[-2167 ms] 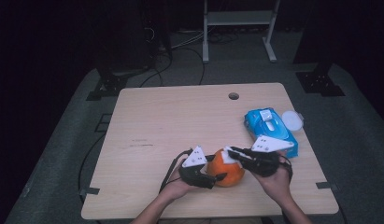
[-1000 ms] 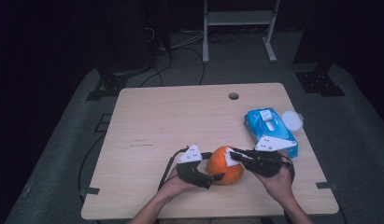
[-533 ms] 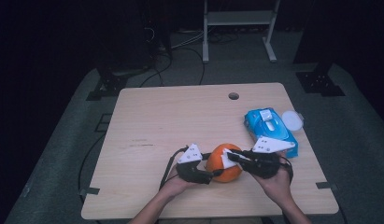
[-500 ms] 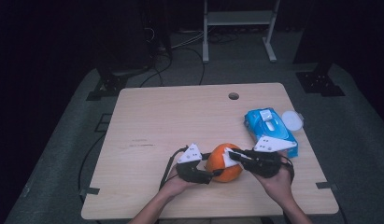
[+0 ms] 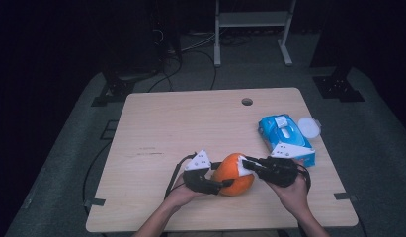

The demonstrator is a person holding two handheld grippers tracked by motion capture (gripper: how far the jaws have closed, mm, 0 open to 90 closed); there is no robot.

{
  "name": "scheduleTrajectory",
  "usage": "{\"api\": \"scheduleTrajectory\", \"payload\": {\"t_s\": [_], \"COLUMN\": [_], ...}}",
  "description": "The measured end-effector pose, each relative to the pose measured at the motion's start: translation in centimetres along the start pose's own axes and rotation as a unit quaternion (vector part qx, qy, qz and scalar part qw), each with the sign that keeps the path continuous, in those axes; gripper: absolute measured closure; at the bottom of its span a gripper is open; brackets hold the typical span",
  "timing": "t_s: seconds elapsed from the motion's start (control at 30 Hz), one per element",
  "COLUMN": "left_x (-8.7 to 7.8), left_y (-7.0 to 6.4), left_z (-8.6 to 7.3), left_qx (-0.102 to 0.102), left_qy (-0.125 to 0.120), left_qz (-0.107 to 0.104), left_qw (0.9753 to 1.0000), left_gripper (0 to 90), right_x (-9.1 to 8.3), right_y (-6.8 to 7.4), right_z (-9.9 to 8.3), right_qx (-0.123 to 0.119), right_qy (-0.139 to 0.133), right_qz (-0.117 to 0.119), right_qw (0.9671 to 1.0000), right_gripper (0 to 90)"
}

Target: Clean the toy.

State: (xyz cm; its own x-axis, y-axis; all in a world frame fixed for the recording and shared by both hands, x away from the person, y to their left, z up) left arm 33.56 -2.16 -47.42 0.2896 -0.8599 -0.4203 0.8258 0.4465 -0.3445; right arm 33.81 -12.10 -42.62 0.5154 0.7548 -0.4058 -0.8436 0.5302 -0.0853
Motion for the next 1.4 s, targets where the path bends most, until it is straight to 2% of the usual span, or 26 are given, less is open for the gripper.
{"api": "scheduleTrajectory", "payload": {"t_s": [0.07,0.1,0.17,0.2,0.27,0.33,0.43,0.47,0.57,0.7,0.77,0.83,0.97,1.03,1.1,1.17,1.3,1.33,1.4], "left_x": [0.5,0.7,0.7,0.7,0.7,0.7,0.9,1.1,1.2,1.2,1.1,1.1,1.1,1.2,1.4,1.5,1.4,1.4,1.1], "left_y": [-0.3,-0.5,-0.6,-0.6,-0.6,-0.6,-0.5,-0.6,-0.6,-0.3,-0.3,-0.3,-0.2,-0.2,-0.2,-0.2,-0.2,-0.2,-0.3], "left_z": [-0.4,-0.5,-0.7,-0.6,-0.7,-0.7,-0.7,-0.7,-0.8,-1.0,-1.1,-1.0,-0.9,-0.8,-0.8,-0.9,-0.9,-0.8,-0.6], "left_qx": [0.012,0.018,0.025,0.023,0.024,0.029,0.028,0.028,0.032,0.029,0.025,0.023,0.020,0.018,0.016,0.017,0.017,0.017,0.022], "left_qy": [0.006,0.010,0.011,0.009,0.009,0.009,0.008,0.009,0.013,0.014,0.011,0.008,0.003,0.001,0.001,0.002,0.002,0.000,-0.004], "left_qz": [0.005,0.007,0.012,0.011,0.009,0.009,0.009,0.009,0.012,0.015,0.015,0.013,0.010,0.009,0.011,0.013,0.017,0.015,0.008], "left_qw": [0.9999,0.9998,0.9996,0.9996,0.9996,0.9995,0.9995,0.9995,0.9993,0.9994,0.9995,0.9996,0.9997,0.9998,0.9998,0.9998,0.9997,0.9997,0.9997], "left_gripper": [33.2,32.7,32.5,32.4,32.4,32.2,31.5,30.7,29.1,28.5,28.5,28.8,28.6,27.9,26.5,25.9,25.9,25.9,23.5], "right_x": [0.4,0.7,1.3,1.3,1.0,0.5,0.0,-0.1,0.2,1.1,1.3,1.2,0.4,0.1,0.0,0.1,0.8,0.9,0.7], "right_y": [1.1,1.7,2.4,2.3,1.6,0.1,-1.7,-1.7,-0.6,1.8,2.4,2.0,-0.5,-1.4,-1.3,-0.6,1.4,1.5,0.9], "right_z": [0.7,0.9,1.1,1.1,1.0,0.5,-0.8,-0.9,-0.4,0.5,0.6,0.7,-0.2,-0.8,-0.9,-0.5,0.5,0.5,0.5], "right_qx": [-0.011,-0.026,-0.056,-0.062,-0.053,-0.047,-0.011,-0.005,-0.033,-0.060,-0.080,-0.078,-0.043,-0.026,-0.020,-0.028,-0.061,-0.071,-0.065], "right_qy": [-0.005,-0.001,0.010,0.011,0.011,0.014,0.019,0.017,0.025,0.018,0.025,0.024,0.023,0.023,0.024,0.024,0.020,0.025,0.024], "right_qz": [0.013,0.016,0.013,0.009,0.000,-0.024,-0.035,-0.033,-0.038,-0.013,-0.017,-0.019,-0.039,-0.041,-0.040,-0.036,-0.015,-0.021,-0.024], "right_qw": [0.9998,0.9995,0.9983,0.9980,0.9986,0.9985,0.9992,0.9993,0.9984,0.9979,0.9964,0.9965,0.9980,0.9986,0.9987,0.9987,0.9978,0.9969,0.9973], "right_gripper": [80.6,80.6,80.6,80.6,80.6,80.7,80.7,80.7,80.6,80.3,80.3,80.5,80.5,80.5,80.5,80.4,80.2,80.2,80.3]}}
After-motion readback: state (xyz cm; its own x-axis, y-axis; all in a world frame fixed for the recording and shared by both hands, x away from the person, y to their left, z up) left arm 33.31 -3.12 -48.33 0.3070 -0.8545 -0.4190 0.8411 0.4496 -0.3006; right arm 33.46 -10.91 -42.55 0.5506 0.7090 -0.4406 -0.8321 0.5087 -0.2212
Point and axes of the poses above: each handheld gripper's, and its own axes: x roughly forward along the jaws, z roughly out of its top, y roughly to its left, the point moved 10 cm from there along x, roughly forward along the jaws, and after that the axes turned 15 degrees about -x, right-handed, at the moved point
